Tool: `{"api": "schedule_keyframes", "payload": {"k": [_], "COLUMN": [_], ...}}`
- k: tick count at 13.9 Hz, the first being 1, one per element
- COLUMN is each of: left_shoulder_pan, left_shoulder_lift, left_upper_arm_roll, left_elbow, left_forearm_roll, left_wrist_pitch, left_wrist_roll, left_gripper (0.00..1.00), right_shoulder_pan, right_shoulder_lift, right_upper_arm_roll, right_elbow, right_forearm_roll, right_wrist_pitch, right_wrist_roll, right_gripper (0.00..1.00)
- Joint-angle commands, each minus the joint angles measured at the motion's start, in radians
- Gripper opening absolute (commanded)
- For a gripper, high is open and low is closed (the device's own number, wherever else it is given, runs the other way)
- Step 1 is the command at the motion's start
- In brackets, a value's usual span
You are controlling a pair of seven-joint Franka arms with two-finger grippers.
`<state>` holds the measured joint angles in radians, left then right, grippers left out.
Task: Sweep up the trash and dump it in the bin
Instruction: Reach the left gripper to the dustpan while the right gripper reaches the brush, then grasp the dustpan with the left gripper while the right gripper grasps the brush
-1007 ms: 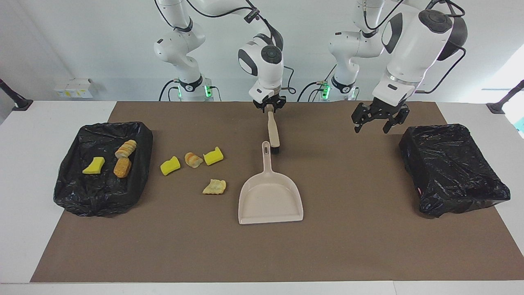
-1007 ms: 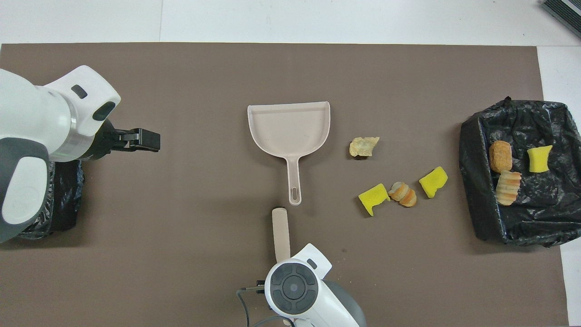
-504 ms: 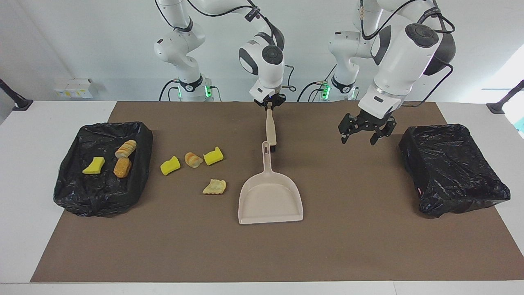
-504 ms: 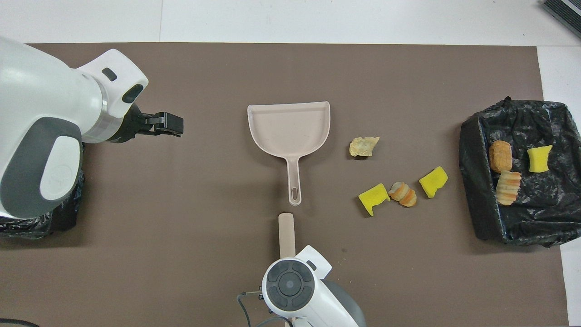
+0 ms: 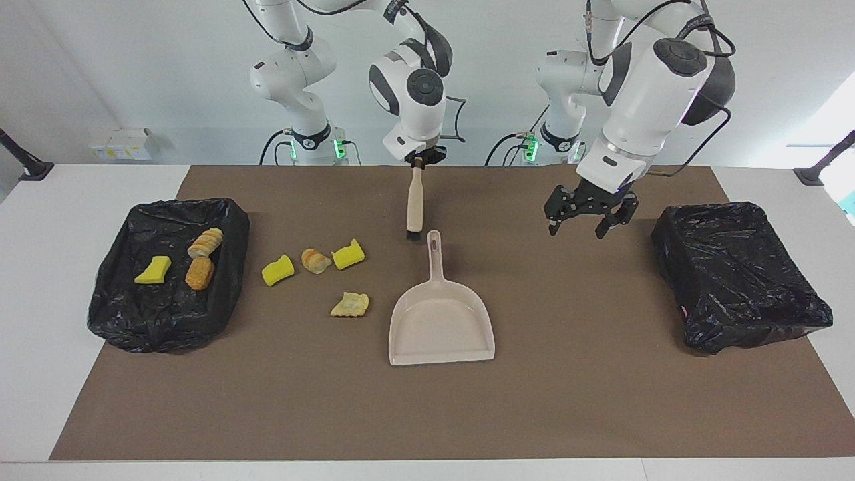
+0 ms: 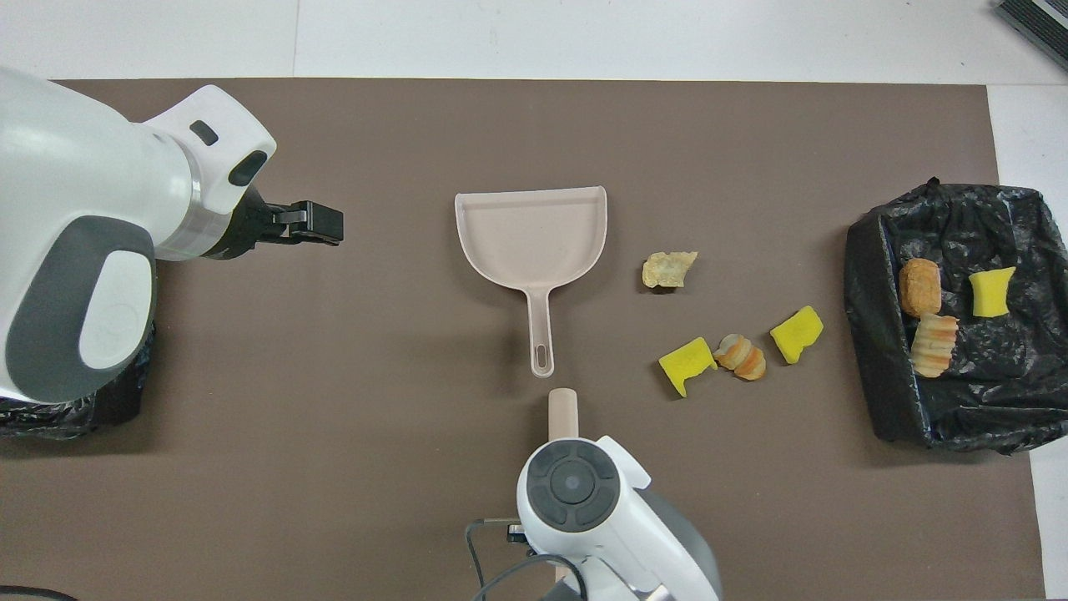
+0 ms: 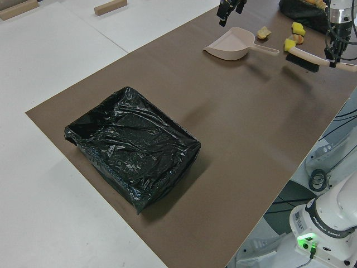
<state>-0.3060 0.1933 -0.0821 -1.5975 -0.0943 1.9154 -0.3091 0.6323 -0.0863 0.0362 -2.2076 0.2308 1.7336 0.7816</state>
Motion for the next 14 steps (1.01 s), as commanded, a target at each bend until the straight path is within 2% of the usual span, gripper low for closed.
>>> {"api": "schedule_keyframes", "payload": {"k": [1, 3, 8, 12, 14], "left_shoulder_pan": [-0.088, -0.137, -0.219, -0.281, -0.335], "left_shoulder_lift": [0.112, 0.153, 0.189, 0.219, 0.271], "left_upper_arm_roll": [0.010, 0.008, 0.007, 0.008, 0.010], "left_elbow": [0.057, 0.060, 0.045, 0.044, 0.044], "left_forearm_roll": [0.005, 0.007, 0.007, 0.021, 0.050], "left_wrist_pitch": [0.060, 0.125, 0.161, 0.178, 0.178], "left_wrist_roll": [-0.091, -0.177, -0.177, -0.179, -0.206], "left_gripper": [1.00, 1.00, 1.00, 1.00, 1.00], "right_shoulder_pan": [-0.052, -0.075, -0.195, -0.322, -0.388], "right_shoulder_lift": [-0.030, -0.036, -0.038, -0.032, -0.027], "right_upper_arm_roll": [0.002, 0.002, 0.004, 0.005, 0.005], "right_elbow": [0.003, 0.006, -0.020, -0.041, -0.050], "right_forearm_roll": [-0.037, -0.126, -0.266, -0.298, -0.309], "right_wrist_pitch": [-0.026, -0.029, -0.032, -0.009, 0.023], "right_wrist_roll": [0.034, 0.124, 0.150, 0.072, 0.012], "right_gripper": [0.00, 0.00, 0.00, 0.00, 0.00]}}
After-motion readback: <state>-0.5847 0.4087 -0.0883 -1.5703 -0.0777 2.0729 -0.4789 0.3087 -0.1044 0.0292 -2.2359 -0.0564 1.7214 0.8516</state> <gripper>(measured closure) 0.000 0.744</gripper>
